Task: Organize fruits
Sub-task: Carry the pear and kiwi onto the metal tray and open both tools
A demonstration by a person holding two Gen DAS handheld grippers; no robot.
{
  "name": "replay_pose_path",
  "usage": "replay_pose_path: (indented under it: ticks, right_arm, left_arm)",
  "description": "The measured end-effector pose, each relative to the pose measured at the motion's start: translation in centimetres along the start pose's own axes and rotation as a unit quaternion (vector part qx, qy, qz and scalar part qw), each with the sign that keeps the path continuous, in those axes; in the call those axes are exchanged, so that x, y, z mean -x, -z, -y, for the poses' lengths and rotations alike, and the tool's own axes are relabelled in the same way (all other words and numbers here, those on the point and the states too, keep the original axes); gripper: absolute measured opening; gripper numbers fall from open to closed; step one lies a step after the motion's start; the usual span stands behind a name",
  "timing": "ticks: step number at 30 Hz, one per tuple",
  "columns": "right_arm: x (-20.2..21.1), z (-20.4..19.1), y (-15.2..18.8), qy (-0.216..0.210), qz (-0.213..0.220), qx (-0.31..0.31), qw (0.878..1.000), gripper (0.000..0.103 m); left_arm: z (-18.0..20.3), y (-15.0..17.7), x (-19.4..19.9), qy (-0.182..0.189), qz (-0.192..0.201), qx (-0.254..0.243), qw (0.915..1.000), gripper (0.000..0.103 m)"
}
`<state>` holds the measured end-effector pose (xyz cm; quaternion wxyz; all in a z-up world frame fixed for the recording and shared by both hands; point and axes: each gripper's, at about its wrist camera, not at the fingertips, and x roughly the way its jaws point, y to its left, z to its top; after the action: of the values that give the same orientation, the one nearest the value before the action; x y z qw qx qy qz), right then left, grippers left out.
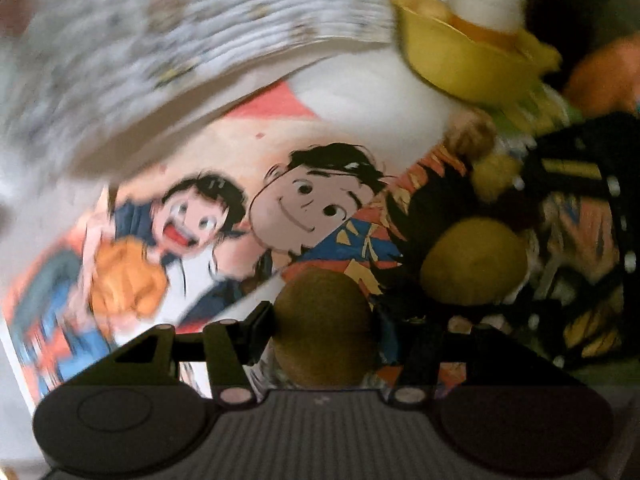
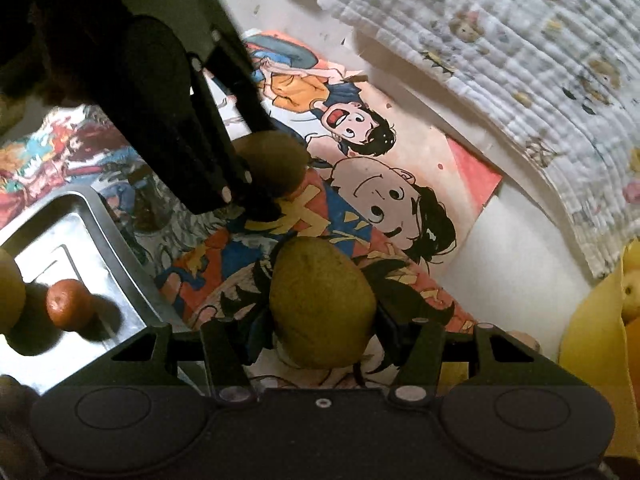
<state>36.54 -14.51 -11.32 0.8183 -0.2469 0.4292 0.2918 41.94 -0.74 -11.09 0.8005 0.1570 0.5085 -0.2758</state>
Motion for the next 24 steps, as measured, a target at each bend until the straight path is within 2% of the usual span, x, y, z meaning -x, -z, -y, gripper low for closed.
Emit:
replay_pose_path:
  ticks: [4,10,17,24]
  right_arm:
    - [1.1,0.0,0.4,-0.003,0.010,-0.023,1.000,0.057]
    - [2.9,-0.8,1.4,-0.006,0.037,-0.039,0.999,0.057]
    - [6.0,-1.8,3.3,-0.013,0.062,-0.052,0.997,0.057]
    - [9.9,-2.4,6.0,-0.030,0.084,-0.046,0.995,0.057]
  left_arm:
    - [-0.8,1.1,0.7,0.012,0.000,0.081,0.9966,0.058]
    - [-0.7,3.5,2.1,0.040,0.016,0.190,0.9808,0.058]
    - [2.3,5.8,4.6,0.048,0.036,0.245,0.9676,0.058]
    - [5.7,7.5,7.0,0.050,0.042,0.254,0.9650,0.058]
